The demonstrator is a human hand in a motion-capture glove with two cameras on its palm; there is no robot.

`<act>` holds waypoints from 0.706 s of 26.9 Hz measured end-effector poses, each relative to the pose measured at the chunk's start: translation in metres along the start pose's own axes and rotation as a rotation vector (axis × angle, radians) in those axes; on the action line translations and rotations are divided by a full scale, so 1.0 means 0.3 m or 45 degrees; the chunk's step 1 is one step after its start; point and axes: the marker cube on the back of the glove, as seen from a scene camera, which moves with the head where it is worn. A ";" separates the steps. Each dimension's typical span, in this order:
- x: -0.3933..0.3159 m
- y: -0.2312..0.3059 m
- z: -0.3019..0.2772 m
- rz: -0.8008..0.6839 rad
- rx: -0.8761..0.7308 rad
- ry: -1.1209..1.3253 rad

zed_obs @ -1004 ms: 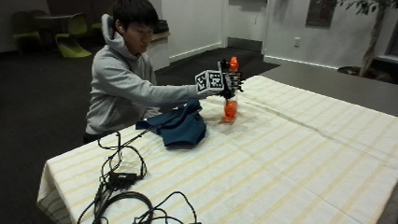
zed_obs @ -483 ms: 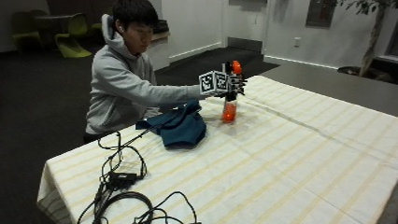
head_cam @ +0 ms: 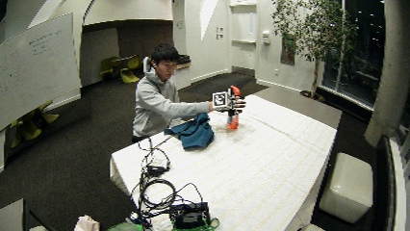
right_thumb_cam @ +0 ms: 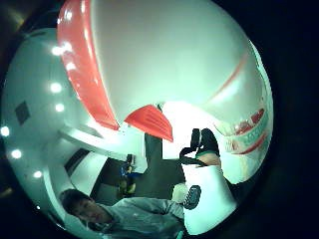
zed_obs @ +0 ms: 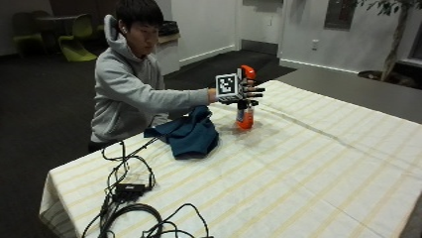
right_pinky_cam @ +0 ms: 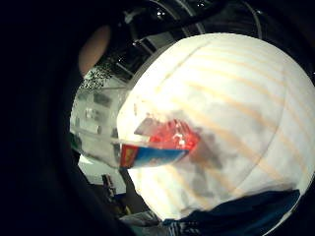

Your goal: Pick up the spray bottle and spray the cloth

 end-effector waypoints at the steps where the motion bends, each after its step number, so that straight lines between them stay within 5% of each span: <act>1: 0.007 0.008 -0.010 -0.005 -0.016 0.008; 19: 0.003 0.118 -0.201 -0.033 0.034 -0.044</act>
